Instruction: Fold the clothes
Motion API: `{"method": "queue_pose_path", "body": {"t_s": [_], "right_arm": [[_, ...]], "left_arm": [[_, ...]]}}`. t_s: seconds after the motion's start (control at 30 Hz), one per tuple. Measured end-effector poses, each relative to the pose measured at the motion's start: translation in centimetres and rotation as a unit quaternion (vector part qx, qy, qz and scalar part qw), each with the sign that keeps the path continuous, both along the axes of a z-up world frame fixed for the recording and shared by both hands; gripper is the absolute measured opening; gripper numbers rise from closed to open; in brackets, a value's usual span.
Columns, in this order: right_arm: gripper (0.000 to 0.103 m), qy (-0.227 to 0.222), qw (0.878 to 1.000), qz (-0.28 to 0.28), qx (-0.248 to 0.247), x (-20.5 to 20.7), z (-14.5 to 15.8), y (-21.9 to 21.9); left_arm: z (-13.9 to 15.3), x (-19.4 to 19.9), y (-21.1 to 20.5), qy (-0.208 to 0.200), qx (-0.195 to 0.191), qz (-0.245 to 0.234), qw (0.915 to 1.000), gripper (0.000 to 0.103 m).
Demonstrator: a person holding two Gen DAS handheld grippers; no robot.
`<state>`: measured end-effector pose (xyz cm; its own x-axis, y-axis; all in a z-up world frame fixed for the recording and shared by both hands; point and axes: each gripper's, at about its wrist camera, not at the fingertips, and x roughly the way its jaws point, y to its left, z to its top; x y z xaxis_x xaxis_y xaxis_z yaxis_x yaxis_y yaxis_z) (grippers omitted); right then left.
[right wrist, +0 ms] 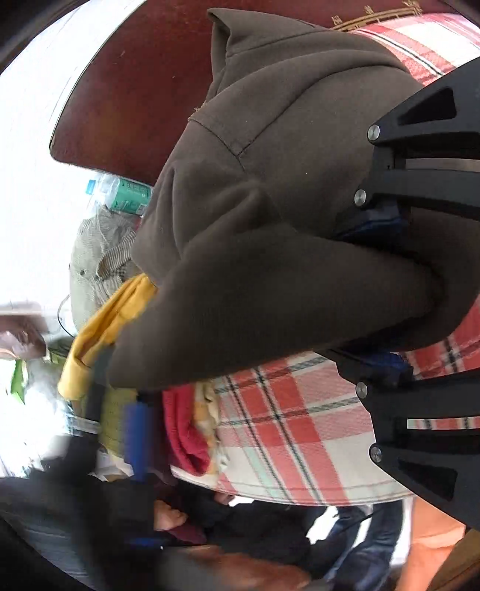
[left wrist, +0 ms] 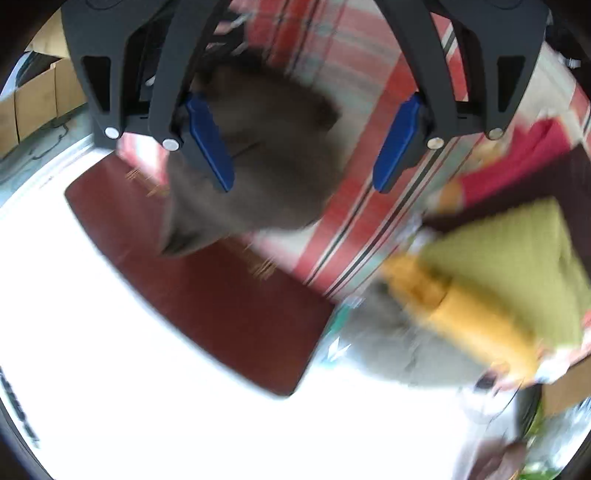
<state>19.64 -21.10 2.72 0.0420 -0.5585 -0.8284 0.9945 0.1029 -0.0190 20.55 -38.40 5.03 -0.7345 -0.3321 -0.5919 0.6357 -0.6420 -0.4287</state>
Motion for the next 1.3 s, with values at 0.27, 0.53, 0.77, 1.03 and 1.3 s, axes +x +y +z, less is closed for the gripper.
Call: {"method": "queue_pose_path", "body": {"t_s": [0.27,0.53,0.77,1.03,1.3], "right_arm": [[0.058,-0.061,0.998,0.013,-0.004,-1.2,1.9,2.8],[0.058,-0.167,0.978,-0.117,-0.054,-12.0,5.0,6.0],[0.057,-0.192,0.959,-0.210,-0.012,-19.8,-1.9,-1.3],[0.057,-0.227,0.952,-0.207,0.005,-19.9,-1.1,-1.4],[0.059,-0.166,0.977,-0.125,0.051,-14.5,-4.4,0.3]], "left_arm": [[-10.0,-6.5,-1.6,-0.138,0.070,-0.068,0.9857,0.079],[-12.6,-4.5,-3.1,-0.086,0.146,-0.044,0.9846,0.082],[-13.1,-5.0,-3.0,-0.080,0.152,-0.032,0.9845,0.084],[-12.5,-3.3,-2.4,-0.066,0.166,-0.009,0.9838,0.087],[-14.5,-2.9,-2.6,-0.068,0.198,0.011,0.9779,0.093]]}}
